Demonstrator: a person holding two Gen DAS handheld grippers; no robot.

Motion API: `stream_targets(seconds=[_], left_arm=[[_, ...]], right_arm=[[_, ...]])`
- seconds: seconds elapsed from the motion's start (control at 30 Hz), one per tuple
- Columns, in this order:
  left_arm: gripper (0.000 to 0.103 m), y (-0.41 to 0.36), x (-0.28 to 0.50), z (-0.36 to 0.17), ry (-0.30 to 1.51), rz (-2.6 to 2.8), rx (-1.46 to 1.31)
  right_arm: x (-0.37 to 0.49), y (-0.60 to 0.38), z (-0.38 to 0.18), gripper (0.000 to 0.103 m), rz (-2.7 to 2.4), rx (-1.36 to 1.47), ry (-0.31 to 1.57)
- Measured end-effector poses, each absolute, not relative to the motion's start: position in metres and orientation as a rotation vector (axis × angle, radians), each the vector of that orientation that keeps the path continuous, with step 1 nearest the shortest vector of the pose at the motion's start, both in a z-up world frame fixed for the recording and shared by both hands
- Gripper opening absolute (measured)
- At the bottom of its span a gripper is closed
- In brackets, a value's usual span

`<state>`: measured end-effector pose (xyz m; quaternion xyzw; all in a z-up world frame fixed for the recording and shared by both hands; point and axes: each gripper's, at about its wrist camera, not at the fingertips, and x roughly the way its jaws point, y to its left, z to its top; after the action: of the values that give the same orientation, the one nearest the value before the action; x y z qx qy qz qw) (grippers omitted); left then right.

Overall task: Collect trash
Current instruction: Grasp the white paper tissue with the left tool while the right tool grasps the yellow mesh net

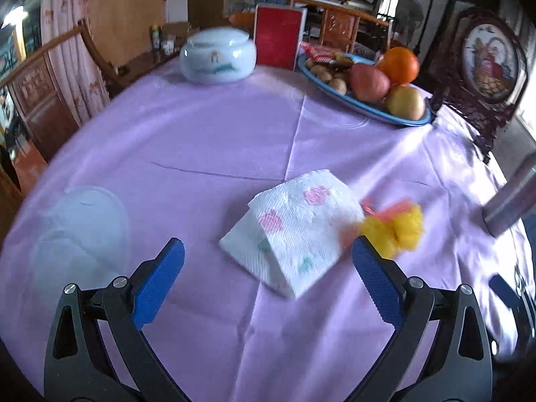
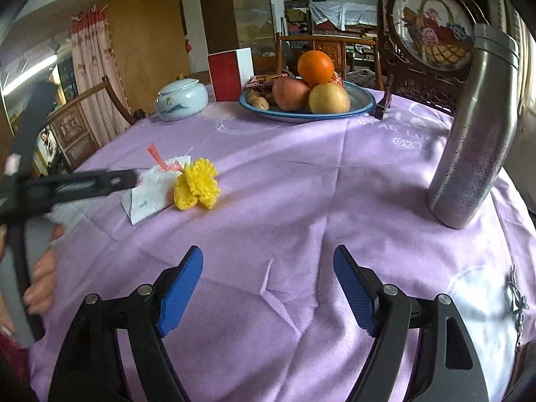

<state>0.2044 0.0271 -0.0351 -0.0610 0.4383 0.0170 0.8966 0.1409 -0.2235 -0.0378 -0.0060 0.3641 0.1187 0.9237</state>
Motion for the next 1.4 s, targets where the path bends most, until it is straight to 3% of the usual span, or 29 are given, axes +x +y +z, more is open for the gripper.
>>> stream_targets(seconds=[0.13,0.53,0.97,1.0,1.03,1.07,1.4], left_arm=[[0.096,0.044,0.215,-0.06,0.957,0.041,-0.197],[0.096,0.049,0.222,-0.07,0.977,0.14,-0.078],[0.096,0.129,0.215,-0.056,0.912,0.223,-0.439],[0.096,0.127,0.215,-0.056,0.913,0.226,-0.43],[0.096,0.124,0.216,-0.056,0.914,0.221,-0.422],[0.096,0.121,0.218,-0.056,0.919,0.209,-0.41],[0.096,0.05,0.216,-0.047,0.891,0.03,-0.138]], right_arm=[[0.143,-0.223,-0.042,0.08,0.242,-0.01,0.764],[0.147,-0.216,-0.047,0.08,0.277,0.027,0.785],[0.214,-0.138,-0.048,0.078,0.328,0.104,0.853],[0.219,-0.136,-0.05,0.065,0.325,0.11,0.855],[0.221,-0.137,-0.052,0.032,0.327,0.118,0.863],[0.221,-0.142,-0.054,0.025,0.342,0.136,0.877],[0.159,-0.213,-0.041,0.027,0.257,-0.01,0.793]])
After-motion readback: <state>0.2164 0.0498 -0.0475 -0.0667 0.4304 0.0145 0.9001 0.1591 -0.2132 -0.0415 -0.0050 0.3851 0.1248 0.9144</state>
